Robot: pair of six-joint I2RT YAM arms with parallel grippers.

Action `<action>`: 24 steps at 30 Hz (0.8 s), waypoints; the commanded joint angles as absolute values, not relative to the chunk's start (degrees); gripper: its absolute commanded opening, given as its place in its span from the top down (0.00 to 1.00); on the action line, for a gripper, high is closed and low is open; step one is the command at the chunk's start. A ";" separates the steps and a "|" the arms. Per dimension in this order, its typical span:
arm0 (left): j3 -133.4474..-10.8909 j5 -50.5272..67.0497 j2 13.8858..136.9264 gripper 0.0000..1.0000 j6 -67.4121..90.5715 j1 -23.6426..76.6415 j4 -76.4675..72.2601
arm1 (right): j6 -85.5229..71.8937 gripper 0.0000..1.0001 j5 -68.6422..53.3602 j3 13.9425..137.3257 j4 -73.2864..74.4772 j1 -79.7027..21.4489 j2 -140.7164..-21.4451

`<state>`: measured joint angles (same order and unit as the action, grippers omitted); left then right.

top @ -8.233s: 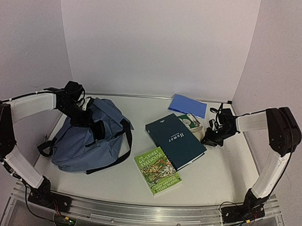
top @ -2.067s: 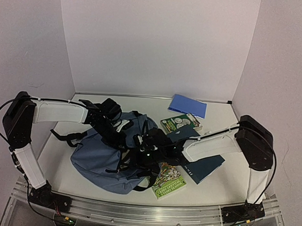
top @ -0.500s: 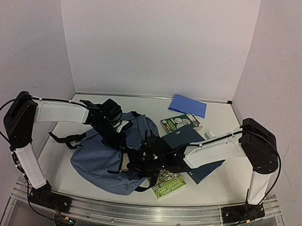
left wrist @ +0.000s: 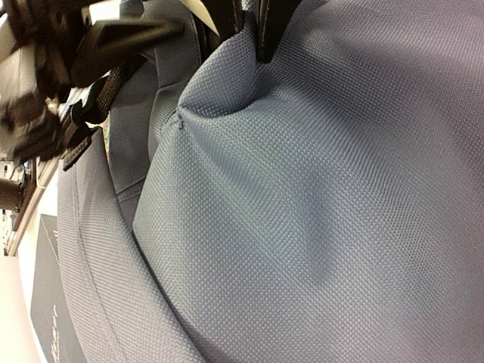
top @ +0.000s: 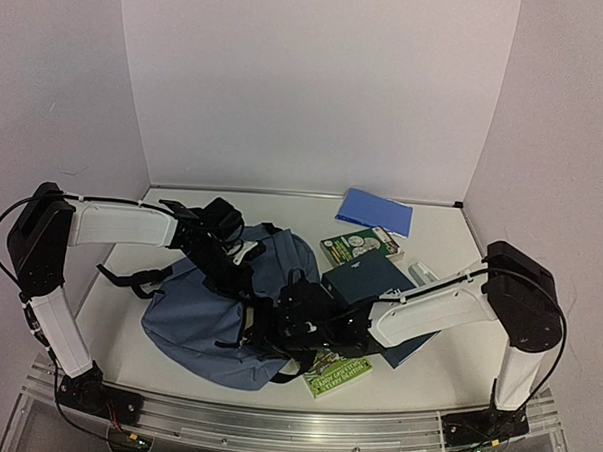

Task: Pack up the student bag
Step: Place the personal item in the student bag.

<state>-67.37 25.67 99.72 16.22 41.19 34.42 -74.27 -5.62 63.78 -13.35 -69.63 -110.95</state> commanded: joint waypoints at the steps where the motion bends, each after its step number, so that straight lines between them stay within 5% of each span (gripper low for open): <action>1: -69.08 30.36 97.40 1.00 14.73 41.52 31.88 | -66.67 0.65 -6.42 65.87 -12.74 -67.03 -107.90; 24: -68.89 32.89 97.65 1.00 14.49 41.58 31.21 | -63.09 0.77 -12.08 69.22 -10.88 -63.10 -116.57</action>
<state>-67.37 27.93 99.72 14.90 41.19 34.35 -62.71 -11.68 69.01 -10.82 -63.21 -115.44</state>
